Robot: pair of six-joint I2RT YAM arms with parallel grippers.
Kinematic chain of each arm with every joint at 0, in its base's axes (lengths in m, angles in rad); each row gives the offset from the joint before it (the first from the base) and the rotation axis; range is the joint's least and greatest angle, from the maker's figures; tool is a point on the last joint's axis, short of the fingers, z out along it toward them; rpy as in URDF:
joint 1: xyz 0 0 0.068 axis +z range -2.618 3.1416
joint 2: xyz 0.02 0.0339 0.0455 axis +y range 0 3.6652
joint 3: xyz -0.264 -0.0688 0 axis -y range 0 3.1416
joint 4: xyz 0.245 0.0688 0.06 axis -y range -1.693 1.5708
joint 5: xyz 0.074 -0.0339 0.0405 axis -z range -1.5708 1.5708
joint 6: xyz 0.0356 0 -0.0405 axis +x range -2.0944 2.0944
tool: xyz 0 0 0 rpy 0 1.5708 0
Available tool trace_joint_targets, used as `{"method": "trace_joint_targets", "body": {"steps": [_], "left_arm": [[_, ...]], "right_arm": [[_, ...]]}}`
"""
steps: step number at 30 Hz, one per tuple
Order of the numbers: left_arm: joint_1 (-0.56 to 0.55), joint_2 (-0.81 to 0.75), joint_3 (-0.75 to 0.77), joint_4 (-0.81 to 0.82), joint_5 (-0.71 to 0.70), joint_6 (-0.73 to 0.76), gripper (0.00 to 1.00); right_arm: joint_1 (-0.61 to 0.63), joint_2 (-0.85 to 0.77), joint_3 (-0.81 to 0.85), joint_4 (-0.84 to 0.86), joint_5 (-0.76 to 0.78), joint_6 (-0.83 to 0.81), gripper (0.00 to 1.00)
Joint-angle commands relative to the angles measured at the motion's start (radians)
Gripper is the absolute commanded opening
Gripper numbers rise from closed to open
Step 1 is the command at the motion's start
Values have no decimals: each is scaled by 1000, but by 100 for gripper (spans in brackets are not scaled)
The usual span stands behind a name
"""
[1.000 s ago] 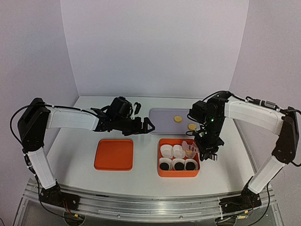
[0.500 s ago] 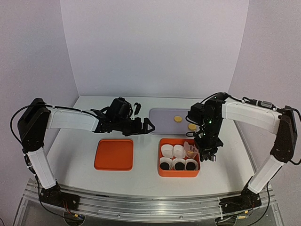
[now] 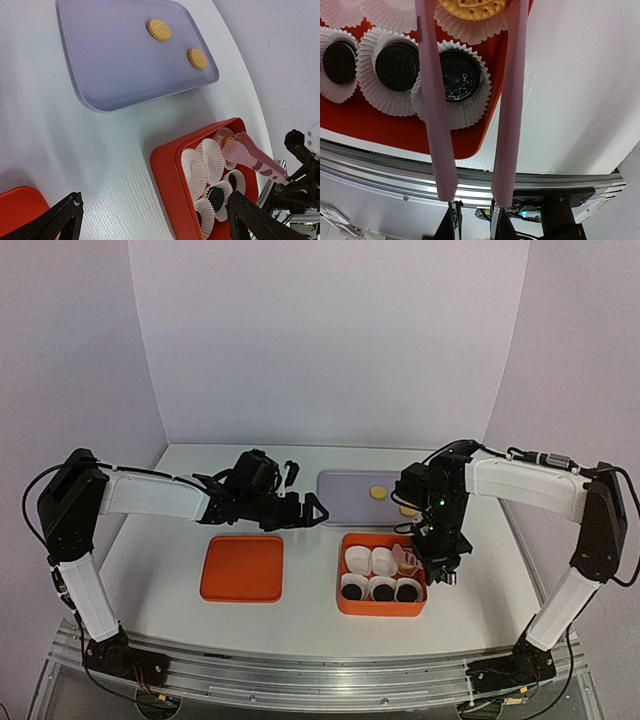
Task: Pack the cookies
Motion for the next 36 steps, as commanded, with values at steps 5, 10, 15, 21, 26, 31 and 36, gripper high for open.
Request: {"method": "trace_joint_targets", "body": {"steps": [5,10,15,21,26,31,36], "left_arm": [[1,-37,-5,27,7,-2,100],[1,-31,0,27,7,-3,100],[1,-28,5,26,7,-4,100],[1,-28,8,20,5,-5,100],[1,-30,6,17,6,-7,100],[1,-33,6,17,9,-7,100],[1,-37,5,17,11,-8,100]], "right_arm": [[11,29,8,-118,25,24,0],[11,30,13,-117,31,24,2],[12,28,19,-116,31,26,10],[12,22,22,-116,33,29,18],[12,23,20,-116,33,35,24],[12,18,20,-117,33,39,27],[13,17,20,-116,55,44,32]]}}
